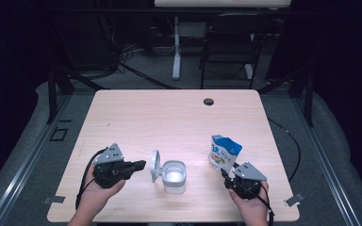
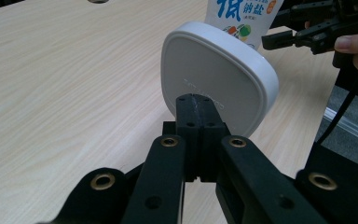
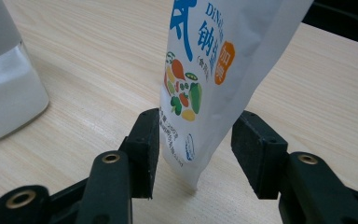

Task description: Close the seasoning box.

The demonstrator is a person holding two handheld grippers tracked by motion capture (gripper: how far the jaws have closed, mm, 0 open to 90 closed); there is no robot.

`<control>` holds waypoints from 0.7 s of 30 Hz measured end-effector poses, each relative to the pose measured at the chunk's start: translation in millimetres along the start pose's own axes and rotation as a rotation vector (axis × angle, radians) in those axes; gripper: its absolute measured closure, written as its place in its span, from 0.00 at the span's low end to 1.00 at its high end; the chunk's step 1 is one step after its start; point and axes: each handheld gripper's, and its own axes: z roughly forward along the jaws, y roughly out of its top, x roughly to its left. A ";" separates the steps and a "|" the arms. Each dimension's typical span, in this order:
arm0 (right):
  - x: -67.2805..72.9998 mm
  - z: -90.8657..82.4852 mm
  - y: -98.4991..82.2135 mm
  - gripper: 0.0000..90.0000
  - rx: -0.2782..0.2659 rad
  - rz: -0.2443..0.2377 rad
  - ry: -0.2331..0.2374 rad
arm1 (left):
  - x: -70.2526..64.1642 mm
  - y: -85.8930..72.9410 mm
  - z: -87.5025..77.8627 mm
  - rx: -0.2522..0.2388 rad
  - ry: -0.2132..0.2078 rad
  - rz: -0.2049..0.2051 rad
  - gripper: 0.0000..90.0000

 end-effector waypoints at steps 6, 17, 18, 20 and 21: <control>0.9 -1.8 -2.1 0.57 -0.009 0.006 -0.004 | -1.7 -0.6 4.1 0.003 -0.019 -0.004 1.00; 2.6 -2.4 -6.5 0.57 -0.009 0.012 0.001 | -12.3 -1.3 21.7 0.019 -0.057 0.012 1.00; 2.8 -2.7 -6.7 0.57 -0.009 0.013 0.005 | -13.9 -1.0 23.7 0.020 -0.067 0.015 1.00; 3.5 -3.4 -6.9 0.57 -0.014 0.012 0.001 | -18.1 -0.4 27.7 0.022 -0.082 0.023 1.00; 3.6 -3.7 -7.0 0.57 -0.014 0.011 0.000 | -20.7 -0.1 30.3 0.026 -0.084 0.032 1.00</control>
